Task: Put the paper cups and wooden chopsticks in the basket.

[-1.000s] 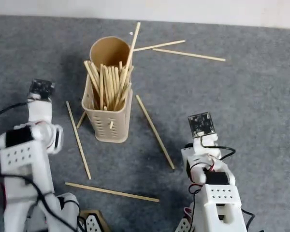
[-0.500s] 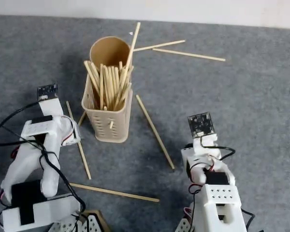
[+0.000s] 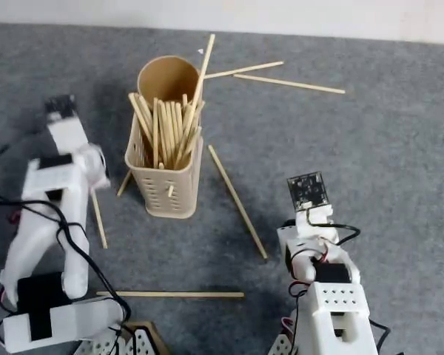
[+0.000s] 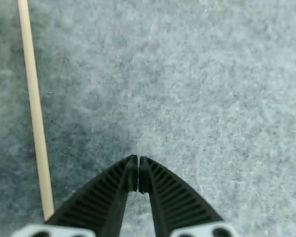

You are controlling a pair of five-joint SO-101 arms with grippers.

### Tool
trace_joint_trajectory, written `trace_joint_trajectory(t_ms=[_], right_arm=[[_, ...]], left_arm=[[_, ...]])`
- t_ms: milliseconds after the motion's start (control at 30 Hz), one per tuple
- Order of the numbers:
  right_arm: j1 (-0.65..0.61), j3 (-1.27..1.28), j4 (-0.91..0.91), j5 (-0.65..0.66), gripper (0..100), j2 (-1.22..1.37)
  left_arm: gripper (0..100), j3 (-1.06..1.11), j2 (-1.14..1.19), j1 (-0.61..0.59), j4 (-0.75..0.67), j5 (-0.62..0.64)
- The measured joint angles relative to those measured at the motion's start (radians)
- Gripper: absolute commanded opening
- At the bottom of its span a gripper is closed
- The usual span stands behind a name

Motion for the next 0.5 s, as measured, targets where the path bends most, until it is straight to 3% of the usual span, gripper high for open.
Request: trace_joint_trajectory(t_ms=[233,500], right_arm=[[0.0,0.0,0.0,0.0,2.6,0.0],[0.0,0.0,0.0,0.0,2.6,0.0]], left_arm=[[1,-0.506,0.0,0.046,0.204,0.003],[0,-1.195,-0.011,0.382,0.598,0.0]])
